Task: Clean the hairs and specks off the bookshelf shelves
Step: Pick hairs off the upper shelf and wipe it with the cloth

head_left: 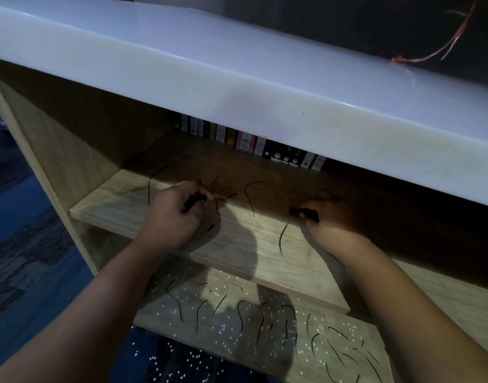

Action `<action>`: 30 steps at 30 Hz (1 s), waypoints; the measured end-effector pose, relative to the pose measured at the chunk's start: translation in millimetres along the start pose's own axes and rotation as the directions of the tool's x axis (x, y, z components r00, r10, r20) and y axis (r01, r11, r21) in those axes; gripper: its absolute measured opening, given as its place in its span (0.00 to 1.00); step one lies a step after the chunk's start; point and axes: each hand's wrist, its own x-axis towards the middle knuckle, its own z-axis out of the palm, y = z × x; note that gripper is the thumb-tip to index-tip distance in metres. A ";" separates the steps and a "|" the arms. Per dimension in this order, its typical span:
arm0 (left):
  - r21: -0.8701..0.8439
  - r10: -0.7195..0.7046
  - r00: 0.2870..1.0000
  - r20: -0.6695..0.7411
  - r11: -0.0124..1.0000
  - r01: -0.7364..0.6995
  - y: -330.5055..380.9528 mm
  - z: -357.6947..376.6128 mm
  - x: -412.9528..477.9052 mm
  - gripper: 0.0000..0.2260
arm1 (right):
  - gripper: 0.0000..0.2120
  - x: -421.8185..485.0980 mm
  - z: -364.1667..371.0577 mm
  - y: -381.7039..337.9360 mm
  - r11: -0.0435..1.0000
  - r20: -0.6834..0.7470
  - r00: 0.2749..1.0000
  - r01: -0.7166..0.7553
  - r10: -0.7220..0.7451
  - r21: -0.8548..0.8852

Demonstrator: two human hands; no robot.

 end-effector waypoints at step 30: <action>-0.080 -0.016 0.999 -0.049 0.997 0.012 -7.0 3.5 2.5 0.14 | 0.09 -33.3 -9.0 -26.0 0.983 0.028 0.986 0.168 -0.167 -0.071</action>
